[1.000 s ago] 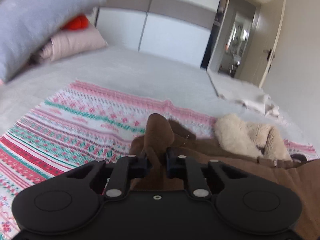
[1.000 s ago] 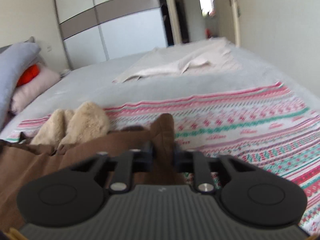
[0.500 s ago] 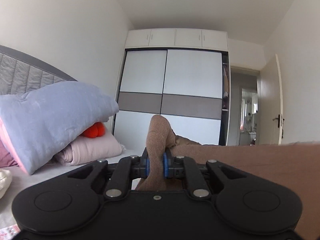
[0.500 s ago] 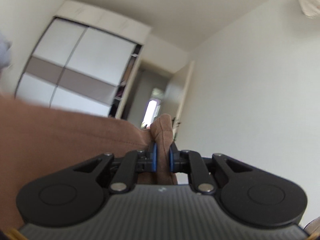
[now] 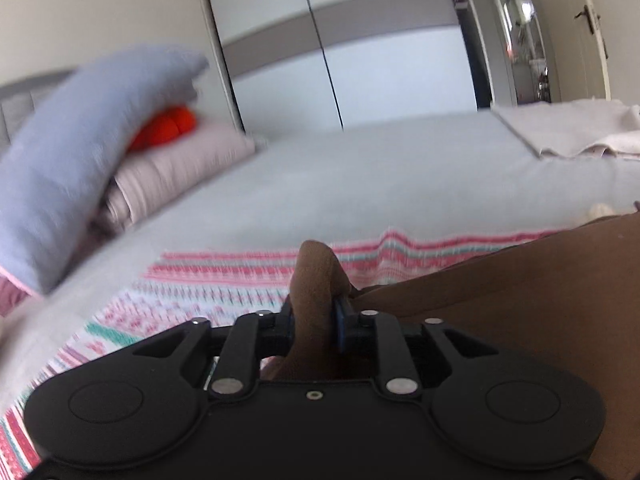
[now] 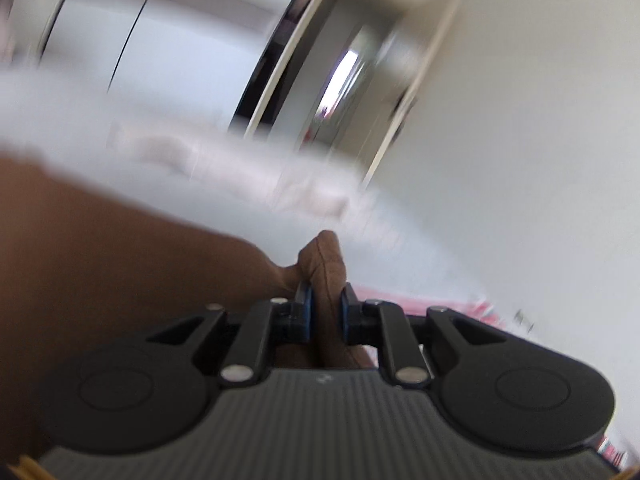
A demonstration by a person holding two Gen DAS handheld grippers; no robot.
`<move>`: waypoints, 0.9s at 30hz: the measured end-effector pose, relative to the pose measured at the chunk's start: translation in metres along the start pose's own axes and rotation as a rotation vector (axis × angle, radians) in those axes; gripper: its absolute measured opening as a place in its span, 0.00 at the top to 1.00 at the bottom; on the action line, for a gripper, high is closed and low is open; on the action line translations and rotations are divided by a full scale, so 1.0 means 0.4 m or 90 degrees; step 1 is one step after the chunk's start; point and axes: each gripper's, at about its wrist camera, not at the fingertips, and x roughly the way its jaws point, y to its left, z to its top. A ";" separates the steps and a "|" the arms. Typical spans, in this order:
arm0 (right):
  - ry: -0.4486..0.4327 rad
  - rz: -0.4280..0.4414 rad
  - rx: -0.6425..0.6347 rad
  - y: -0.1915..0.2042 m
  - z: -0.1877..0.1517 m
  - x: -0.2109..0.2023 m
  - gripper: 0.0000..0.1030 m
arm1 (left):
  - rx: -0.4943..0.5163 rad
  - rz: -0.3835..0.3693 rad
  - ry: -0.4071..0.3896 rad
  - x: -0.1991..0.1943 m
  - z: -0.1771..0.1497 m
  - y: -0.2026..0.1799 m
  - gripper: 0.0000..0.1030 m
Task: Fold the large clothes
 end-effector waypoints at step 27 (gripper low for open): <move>0.096 0.202 0.351 -0.274 -0.113 -0.129 0.58 | -0.222 -0.086 0.110 -0.083 -0.078 0.232 0.37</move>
